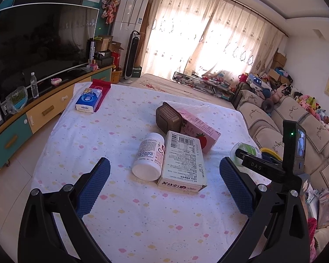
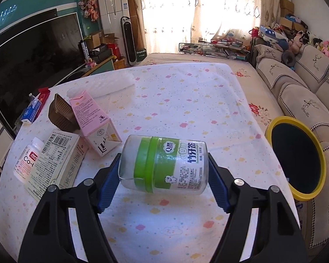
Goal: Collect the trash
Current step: 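Carry the clear jar over the bin and open the right gripper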
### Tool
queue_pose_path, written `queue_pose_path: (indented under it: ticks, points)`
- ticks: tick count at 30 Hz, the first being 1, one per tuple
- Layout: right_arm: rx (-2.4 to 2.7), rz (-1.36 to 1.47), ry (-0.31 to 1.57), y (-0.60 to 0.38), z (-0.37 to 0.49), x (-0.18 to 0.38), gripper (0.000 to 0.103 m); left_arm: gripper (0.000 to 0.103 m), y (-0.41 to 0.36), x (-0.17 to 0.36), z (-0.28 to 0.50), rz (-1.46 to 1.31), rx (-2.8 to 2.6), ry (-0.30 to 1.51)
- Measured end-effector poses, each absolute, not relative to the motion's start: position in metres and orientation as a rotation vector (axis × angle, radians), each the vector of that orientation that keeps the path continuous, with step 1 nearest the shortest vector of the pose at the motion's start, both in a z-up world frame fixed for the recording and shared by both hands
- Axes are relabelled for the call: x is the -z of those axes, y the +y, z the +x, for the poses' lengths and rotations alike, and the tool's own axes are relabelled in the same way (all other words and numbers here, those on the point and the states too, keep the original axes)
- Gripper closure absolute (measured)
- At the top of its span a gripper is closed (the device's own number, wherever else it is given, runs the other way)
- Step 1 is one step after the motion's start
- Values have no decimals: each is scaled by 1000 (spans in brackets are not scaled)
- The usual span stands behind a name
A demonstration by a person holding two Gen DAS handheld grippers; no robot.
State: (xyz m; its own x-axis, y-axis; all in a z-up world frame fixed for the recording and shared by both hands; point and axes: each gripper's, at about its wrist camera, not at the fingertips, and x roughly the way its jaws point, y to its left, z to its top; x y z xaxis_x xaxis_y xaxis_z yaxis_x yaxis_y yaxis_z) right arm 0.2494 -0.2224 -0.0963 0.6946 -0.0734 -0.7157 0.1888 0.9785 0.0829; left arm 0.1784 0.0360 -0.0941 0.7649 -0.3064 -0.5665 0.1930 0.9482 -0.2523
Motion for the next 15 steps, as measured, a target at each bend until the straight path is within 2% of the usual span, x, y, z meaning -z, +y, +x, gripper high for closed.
queue_pose_path:
  ticks: [15]
  points:
    - [280, 181, 741, -334, 220, 76, 34, 5, -7, 94, 180, -129, 293, 665]
